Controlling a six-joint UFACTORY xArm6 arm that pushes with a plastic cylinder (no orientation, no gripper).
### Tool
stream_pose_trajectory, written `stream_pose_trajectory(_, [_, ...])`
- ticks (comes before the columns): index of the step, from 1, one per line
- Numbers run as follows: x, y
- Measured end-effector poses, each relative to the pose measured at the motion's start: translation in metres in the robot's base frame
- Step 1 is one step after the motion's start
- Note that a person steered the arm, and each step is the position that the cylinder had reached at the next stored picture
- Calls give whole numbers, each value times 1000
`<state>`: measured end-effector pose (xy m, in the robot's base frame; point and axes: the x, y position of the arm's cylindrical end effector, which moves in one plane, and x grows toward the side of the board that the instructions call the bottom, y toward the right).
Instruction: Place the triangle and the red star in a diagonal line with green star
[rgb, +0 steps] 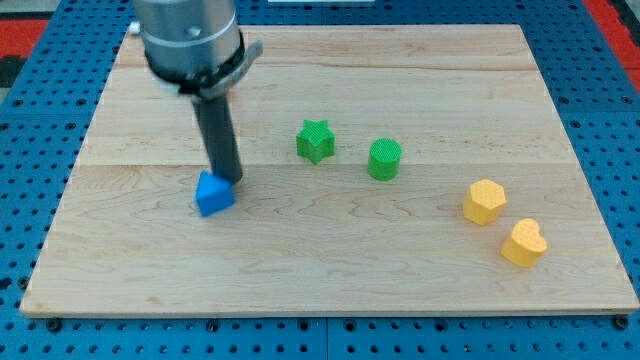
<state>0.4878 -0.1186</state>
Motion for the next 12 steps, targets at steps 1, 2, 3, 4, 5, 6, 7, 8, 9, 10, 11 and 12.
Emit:
stream_pose_trajectory(1, [19, -29])
stream_pose_trajectory(2, [-8, -37])
stream_pose_trajectory(3, [56, -62])
stream_pose_trajectory(4, [55, -11])
stream_pose_trajectory(5, [35, 36])
stream_pose_trajectory(6, [18, 37])
stream_pose_trajectory(7, [-12, 56])
stream_pose_trajectory(8, [8, 56])
stream_pose_trajectory(9, [-1, 31])
stream_pose_trajectory(10, [-19, -70])
stream_pose_trajectory(11, [-101, -146])
stream_pose_trajectory(12, [-207, -162])
